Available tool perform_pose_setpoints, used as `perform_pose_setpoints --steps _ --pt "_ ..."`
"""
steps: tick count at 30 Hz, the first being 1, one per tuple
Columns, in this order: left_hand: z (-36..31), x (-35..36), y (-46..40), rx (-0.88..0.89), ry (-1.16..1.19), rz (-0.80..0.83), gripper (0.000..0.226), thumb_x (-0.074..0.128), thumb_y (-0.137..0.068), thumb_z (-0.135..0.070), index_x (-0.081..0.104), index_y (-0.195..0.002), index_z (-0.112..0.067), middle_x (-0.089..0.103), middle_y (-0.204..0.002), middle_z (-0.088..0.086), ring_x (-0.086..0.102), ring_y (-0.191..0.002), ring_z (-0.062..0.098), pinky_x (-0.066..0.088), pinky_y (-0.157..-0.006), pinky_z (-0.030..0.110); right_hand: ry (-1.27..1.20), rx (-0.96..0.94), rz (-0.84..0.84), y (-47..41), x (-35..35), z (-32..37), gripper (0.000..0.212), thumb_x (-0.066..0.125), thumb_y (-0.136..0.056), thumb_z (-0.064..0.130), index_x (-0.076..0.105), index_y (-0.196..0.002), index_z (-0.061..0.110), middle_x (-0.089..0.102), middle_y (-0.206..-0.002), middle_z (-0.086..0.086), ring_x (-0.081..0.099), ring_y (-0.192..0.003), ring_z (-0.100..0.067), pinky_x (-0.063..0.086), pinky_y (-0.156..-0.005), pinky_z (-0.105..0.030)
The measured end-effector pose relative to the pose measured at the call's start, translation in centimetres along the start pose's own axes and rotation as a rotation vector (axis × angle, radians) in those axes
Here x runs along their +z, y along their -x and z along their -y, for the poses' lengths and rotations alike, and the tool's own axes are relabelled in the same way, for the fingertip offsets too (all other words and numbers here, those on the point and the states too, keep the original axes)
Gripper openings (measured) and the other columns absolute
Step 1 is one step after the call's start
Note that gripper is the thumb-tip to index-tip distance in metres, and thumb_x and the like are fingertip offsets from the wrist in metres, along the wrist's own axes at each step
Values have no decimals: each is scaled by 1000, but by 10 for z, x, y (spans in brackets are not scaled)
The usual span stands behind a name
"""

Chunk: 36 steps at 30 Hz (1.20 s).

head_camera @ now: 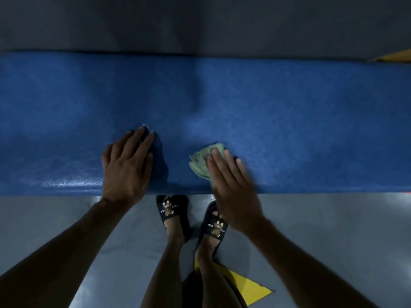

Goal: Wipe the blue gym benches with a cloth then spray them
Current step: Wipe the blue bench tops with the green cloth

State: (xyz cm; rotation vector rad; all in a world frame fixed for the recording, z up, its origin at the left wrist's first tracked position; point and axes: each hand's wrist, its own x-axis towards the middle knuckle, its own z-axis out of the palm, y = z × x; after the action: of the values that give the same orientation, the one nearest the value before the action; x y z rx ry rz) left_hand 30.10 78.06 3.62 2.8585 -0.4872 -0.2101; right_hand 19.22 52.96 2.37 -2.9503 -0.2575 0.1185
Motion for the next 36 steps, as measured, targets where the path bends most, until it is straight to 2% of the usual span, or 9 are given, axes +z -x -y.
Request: perform_pose_setpoints --steps 2,6,12,17,20,22,25,30,36 --pt "3 -2 0 2 1 24 51 33 -105 -35 39 -153 -23 35 -161 1 31 -146 30 26 -113 52 76 -79 44 6 -5 -44 66 39 -95 15 20 -158 9 20 -165 -12 18 -153 -33 24 -120 -53" --pt "5 -1 0 21 5 19 50 33 -104 -35 41 -152 -24 37 -161 0 34 -145 31 28 -112 53 -37 342 -12 33 -25 -111 59 28 -103 25 20 -158 7 17 -166 -11 10 -155 -29 14 -123 -53" --pt "13 0 4 69 70 -42 48 38 -105 -29 43 -151 -19 37 -160 2 35 -144 31 28 -112 51 -147 823 -233 -7 6 -8 60 31 -104 25 19 -157 1 15 -166 -16 11 -153 -38 17 -123 -53" --pt "34 -11 6 77 88 -68 49 38 -104 -27 42 -151 -15 39 -159 4 36 -144 31 31 -111 52 -156 243 -135 -36 22 113 57 40 -105 23 23 -156 3 16 -165 -14 9 -154 -35 15 -124 -51" --pt "53 -20 7 72 82 -60 49 36 -105 -28 41 -152 -16 39 -159 4 36 -143 32 30 -111 52 4 -127 16 -38 12 69 61 43 -102 19 21 -158 7 17 -166 -12 14 -154 -32 19 -123 -51" --pt "66 -24 6 73 80 -60 49 36 -105 -28 41 -152 -16 39 -159 5 36 -143 32 30 -112 52 40 -63 21 -28 5 15 61 42 -99 16 25 -156 5 26 -163 -13 20 -152 -33 21 -121 -54" --pt "84 -29 5 73 83 -65 49 36 -105 -27 40 -152 -15 39 -159 6 36 -143 32 30 -111 52 -40 373 -47 1 -12 -32 57 28 -105 27 22 -157 4 21 -165 -13 12 -154 -30 15 -123 -54" --pt "104 -34 8 59 111 -82 49 38 -105 -26 39 -153 -16 38 -159 6 34 -143 31 28 -112 51 -199 847 -275 -25 18 63 60 29 -106 26 16 -157 -2 9 -167 -17 2 -154 -36 14 -122 -55" --pt "117 -32 10 80 114 -80 50 37 -104 -27 39 -153 -15 38 -159 4 34 -144 30 29 -110 49 -249 388 -165 -81 45 242 64 43 -100 19 20 -159 8 12 -167 -9 3 -155 -32 13 -125 -48"
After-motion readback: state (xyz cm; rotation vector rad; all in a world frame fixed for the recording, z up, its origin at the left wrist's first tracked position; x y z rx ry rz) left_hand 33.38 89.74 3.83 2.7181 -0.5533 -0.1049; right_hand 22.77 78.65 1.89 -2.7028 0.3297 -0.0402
